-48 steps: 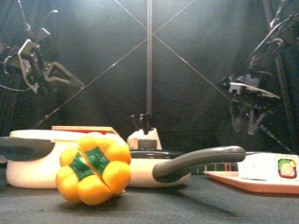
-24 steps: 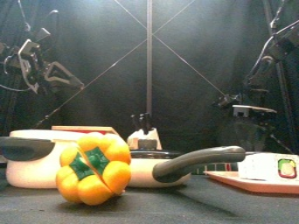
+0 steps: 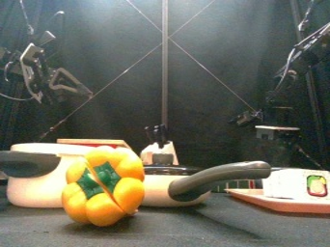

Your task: Grab salmon sushi

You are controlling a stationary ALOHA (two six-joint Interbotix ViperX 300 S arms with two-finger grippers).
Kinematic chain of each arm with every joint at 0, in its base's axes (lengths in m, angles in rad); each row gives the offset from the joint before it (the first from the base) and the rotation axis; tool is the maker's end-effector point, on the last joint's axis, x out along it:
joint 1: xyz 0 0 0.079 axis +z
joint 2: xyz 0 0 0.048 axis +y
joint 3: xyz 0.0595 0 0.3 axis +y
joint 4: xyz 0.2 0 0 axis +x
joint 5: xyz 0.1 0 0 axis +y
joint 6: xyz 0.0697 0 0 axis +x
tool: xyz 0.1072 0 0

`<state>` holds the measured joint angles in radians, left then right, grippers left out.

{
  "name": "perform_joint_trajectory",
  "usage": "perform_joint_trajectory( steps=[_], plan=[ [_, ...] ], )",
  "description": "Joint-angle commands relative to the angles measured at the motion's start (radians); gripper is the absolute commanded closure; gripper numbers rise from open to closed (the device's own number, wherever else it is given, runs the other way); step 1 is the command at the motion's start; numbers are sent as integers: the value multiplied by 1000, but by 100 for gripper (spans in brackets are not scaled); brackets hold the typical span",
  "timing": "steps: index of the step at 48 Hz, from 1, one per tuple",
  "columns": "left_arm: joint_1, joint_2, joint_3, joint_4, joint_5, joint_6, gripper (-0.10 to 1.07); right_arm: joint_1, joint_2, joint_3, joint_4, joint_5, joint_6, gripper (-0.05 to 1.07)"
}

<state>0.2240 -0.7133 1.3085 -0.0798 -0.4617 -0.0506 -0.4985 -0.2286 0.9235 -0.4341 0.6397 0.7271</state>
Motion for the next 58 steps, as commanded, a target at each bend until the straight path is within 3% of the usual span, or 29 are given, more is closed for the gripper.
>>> perform_joint_trajectory(
  steps=[1,32,43,58],
  plan=[
    [2,2,-12,0,-5,3,56,-9,0,-12,-3,-25,-2,8],
    [2,2,-12,0,-5,3,56,-18,80,0,-23,-103,0,10],
    [2,2,-12,0,-5,3,56,-21,84,5,-21,-103,2,23],
    [2,2,-11,0,-5,0,56,-23,28,-64,-23,2,2,28]
  ],
)
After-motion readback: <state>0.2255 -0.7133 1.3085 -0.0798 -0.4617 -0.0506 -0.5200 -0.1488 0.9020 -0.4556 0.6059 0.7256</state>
